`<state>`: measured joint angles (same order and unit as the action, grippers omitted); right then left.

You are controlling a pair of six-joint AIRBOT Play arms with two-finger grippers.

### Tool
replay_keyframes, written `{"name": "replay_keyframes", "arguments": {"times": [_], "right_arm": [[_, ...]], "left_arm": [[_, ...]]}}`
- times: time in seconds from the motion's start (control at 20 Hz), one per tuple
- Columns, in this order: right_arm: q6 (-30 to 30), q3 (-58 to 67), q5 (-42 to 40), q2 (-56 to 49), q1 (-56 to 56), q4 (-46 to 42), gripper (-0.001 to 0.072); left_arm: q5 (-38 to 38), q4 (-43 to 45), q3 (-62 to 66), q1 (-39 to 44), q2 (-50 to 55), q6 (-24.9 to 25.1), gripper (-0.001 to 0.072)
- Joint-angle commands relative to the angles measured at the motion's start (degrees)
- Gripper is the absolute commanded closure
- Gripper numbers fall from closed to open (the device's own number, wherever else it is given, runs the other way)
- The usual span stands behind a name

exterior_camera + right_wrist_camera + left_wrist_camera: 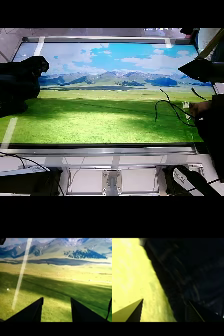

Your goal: Fold the clothes and pants, and hang the long-sleeved shirts on hangers.

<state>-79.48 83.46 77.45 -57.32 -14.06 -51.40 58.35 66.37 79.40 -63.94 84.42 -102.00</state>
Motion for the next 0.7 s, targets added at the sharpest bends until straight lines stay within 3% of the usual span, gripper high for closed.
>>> {"name": "replay_keyframes", "arguments": {"times": [0.0,0.35,0.5,0.65], "right_arm": [[-0.6,-1.7,-5.2,-0.6,4.3,0.1,0.0324],[-1.0,-1.7,-16.5,-0.8,13.3,0.2,0.0325],[-1.2,-1.7,-20.5,-0.8,16.1,0.3,0.0326],[-2.3,-1.7,-21.6,-0.8,18.3,0.3,0.0326]], "left_arm": [[0.1,-6.1,0.0,-9.3,3.5,3.8,0.0079],[-10.7,-9.7,0.0,-10.0,10.4,6.0,0.0079],[-11.5,-19.0,0.0,-7.7,15.4,12.3,0.0080],[-11.5,-27.5,0.0,-4.5,19.0,22.3,0.0081]]}}
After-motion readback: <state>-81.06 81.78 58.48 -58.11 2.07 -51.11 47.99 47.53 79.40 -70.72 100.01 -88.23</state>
